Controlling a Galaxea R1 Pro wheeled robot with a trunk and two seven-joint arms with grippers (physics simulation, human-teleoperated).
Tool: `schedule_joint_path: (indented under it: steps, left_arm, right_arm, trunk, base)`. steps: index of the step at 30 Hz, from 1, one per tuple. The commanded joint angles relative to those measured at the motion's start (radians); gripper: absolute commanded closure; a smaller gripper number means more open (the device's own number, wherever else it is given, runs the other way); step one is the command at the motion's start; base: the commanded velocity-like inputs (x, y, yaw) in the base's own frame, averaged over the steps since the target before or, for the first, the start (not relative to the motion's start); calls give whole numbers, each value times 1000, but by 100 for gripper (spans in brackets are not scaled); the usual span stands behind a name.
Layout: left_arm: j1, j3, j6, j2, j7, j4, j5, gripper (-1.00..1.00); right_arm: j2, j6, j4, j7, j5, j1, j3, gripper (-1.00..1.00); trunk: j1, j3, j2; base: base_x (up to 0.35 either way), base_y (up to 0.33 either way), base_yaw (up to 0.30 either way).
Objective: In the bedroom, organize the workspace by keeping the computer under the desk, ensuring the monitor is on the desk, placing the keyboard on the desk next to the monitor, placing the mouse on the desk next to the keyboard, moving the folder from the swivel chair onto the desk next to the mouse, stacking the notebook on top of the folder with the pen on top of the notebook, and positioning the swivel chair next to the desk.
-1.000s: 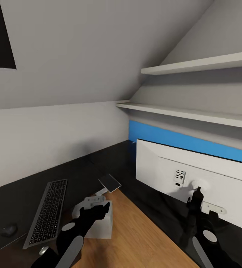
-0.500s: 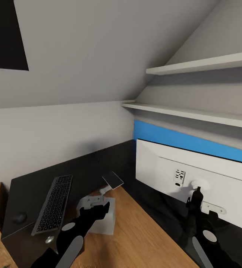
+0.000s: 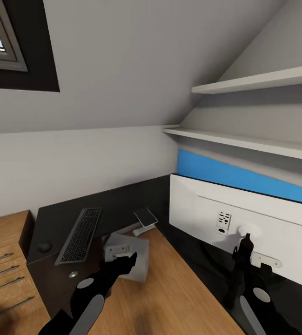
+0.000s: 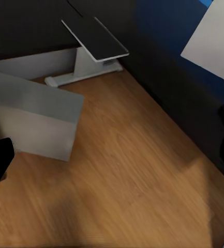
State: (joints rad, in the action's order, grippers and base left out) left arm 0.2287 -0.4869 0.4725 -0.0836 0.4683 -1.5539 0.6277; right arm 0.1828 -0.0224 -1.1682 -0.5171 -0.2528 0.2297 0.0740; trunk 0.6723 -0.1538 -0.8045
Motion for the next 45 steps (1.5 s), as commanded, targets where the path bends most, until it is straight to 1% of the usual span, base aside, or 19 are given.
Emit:
schedule_joint_path:
  steps: [1,5,12,17,23,28,45]
  left_arm:
    - [1,-2,1,-1,10,-2,10,-100]
    - [1,-2,1,-1,10,-2,9,-100]
    - [1,-2,0,-1,10,-2,11,-100]
    - [1,-2,1,-1,10,-2,10,-100]
    - [1,-2,0,0,10,-1,12,-100]
    - [1,-2,0,-1,10,-1,12,-100]
    - [1,-2,0,-1,10,-1,9,-100]
  right_arm:
    - [2,-5,10,-11,-28,0,3,100]
    - [1,-5,10,-11,-28,0,3,100]
    - [1,-5,10,-11,-28,0,3,100]
    - [2,-5,10,-11,-28,0,3,100]
    - [3,-5,9,-11,-28,0,3,100]
    - [3,-5,9,-11,-28,0,3,100]
    - [2,-1,4,-11,-28,0,3,100]
  trunk:
    - [0,-2,-1]
    - [0,-2,-1]
    - [0,-2,-1]
    - [0,-2,-1]
    - [0,-6,-1]
    - [0,-11,-1]
    - [0,-14,-1]
  base:
    - [-214,-261,240]
    - [-181,-219,243]
    - [-36,-48,245]
    - [-118,-179,245]
    - [-131,-234,231]
    - [-18,-81,186]
    - [-1,-5,22]
